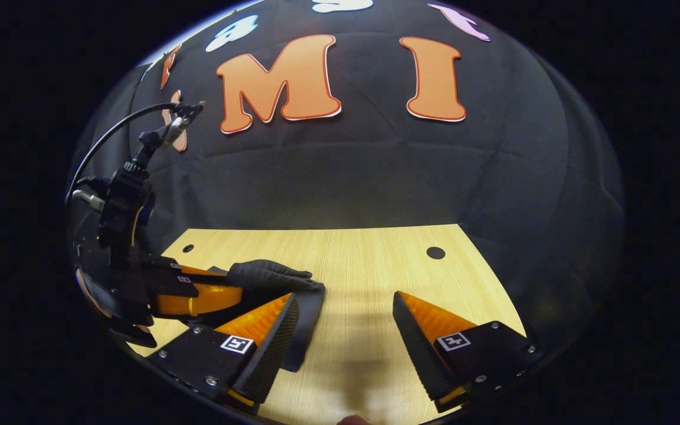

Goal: Grasp the waist and the cuffs of the jeans and fold them to make the two legs overlap; first hold the waist and fold one-third of the jeans toward the cuffs, then hold the cuffs and fold the remaining one-third in the same direction to finish folding.

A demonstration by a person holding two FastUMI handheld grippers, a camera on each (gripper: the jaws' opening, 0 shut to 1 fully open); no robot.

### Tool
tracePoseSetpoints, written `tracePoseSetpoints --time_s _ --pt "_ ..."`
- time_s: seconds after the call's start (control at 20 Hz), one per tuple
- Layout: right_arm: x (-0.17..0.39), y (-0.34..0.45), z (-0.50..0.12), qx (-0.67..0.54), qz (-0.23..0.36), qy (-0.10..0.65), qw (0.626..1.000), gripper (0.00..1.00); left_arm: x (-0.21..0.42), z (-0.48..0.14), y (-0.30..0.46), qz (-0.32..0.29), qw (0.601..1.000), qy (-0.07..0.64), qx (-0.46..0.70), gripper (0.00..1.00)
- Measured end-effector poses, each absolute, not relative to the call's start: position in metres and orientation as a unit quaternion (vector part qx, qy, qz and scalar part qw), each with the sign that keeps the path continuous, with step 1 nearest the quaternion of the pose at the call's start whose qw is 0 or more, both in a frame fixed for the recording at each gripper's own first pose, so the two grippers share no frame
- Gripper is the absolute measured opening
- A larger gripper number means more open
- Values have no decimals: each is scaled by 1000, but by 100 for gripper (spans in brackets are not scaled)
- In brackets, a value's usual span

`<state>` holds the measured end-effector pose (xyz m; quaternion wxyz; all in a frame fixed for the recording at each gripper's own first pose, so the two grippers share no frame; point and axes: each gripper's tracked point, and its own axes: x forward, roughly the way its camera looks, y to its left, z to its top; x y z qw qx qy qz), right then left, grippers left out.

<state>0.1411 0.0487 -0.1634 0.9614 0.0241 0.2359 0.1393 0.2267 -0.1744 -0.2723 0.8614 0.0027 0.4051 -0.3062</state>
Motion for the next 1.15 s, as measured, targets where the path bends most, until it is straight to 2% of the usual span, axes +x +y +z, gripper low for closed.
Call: tracePoseSetpoints --time_s 0.1,0.2,0.25,0.6,0.9,1.15 --pt "141 52 -161 23 143 232 962 97 217 -251 -178 -327 862 387 -37 55" --pt "142 60 -155 23 150 224 963 97 221 -227 -166 -319 878 355 -35 86" --pt "141 64 -150 22 153 219 963 97 227 -216 -156 -310 887 340 -34 93" --pt "128 81 -73 3 139 113 984 96 241 -128 -57 -216 957 187 -42 99" --pt "93 106 -9 6 121 24 992 96 207 -68 40 -145 984 86 -64 99" --pt "65 128 5 -3 122 1 993 96 173 -30 129 -91 993 7 -76 99"
